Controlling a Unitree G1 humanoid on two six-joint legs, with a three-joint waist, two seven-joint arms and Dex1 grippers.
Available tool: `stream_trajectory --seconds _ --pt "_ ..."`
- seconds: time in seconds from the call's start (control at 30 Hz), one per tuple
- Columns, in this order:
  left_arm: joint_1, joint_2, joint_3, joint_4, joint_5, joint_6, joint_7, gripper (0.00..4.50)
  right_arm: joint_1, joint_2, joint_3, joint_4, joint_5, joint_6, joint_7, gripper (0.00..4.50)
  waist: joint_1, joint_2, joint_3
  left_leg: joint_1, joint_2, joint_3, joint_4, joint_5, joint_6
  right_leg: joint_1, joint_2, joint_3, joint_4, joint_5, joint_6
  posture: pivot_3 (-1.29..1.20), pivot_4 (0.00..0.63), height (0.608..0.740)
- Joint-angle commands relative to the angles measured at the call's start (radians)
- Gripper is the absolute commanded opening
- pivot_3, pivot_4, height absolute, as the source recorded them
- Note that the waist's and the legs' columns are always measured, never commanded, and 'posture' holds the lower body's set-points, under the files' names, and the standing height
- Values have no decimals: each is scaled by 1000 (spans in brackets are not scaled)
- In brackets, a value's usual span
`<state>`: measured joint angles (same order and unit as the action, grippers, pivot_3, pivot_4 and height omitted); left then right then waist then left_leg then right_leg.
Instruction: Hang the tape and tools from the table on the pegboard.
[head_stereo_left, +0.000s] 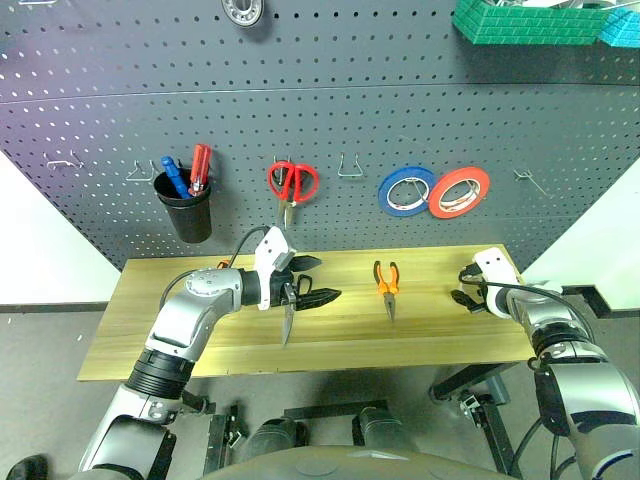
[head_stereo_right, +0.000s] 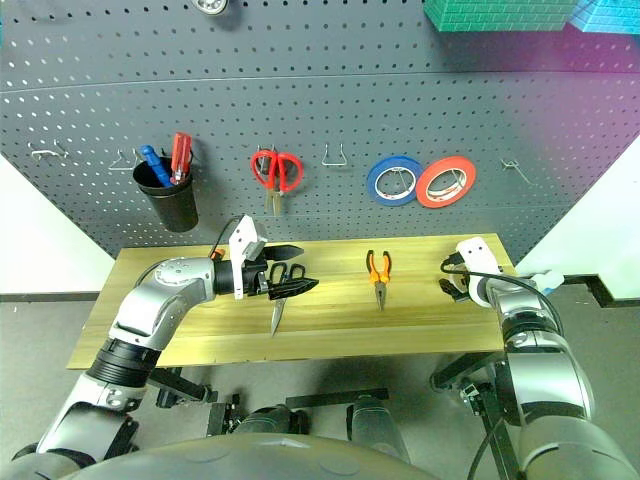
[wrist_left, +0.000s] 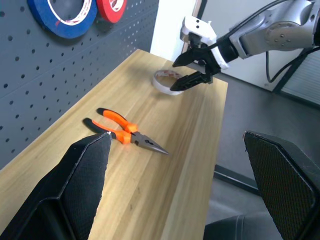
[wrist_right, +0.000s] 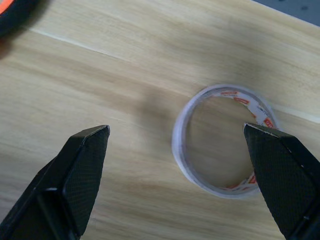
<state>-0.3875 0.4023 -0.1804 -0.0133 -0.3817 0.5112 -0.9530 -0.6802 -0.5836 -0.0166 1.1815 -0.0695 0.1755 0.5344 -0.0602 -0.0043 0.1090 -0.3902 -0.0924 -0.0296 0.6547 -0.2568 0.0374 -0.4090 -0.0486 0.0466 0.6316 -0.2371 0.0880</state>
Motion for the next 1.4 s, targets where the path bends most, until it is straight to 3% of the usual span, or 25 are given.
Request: stream_trajectory --seconds 0.03,0.97,1.4 --pt "-1 5 24 -35 -7 -18 7 4424 -38 4 -7 7 1 19 -9 4500 3 0 0 0 0 0 -1 0 0 0 0 0 0 0 0 -8 99 740" --pt "25 24 43 -82 -23 1 33 4424 -79 18 -60 89 44 154 -47 4500 19 0 5 0 0 0 -7 0 0 -2 0 0 -2 0 0 21 122 740" --pt "84 34 99 -194 -78 43 90 4424 -73 10 -63 88 38 140 -46 4500 22 -2 65 -2 0 0 -7 1 1 -3 -1 0 -3 0 0 33 202 740"
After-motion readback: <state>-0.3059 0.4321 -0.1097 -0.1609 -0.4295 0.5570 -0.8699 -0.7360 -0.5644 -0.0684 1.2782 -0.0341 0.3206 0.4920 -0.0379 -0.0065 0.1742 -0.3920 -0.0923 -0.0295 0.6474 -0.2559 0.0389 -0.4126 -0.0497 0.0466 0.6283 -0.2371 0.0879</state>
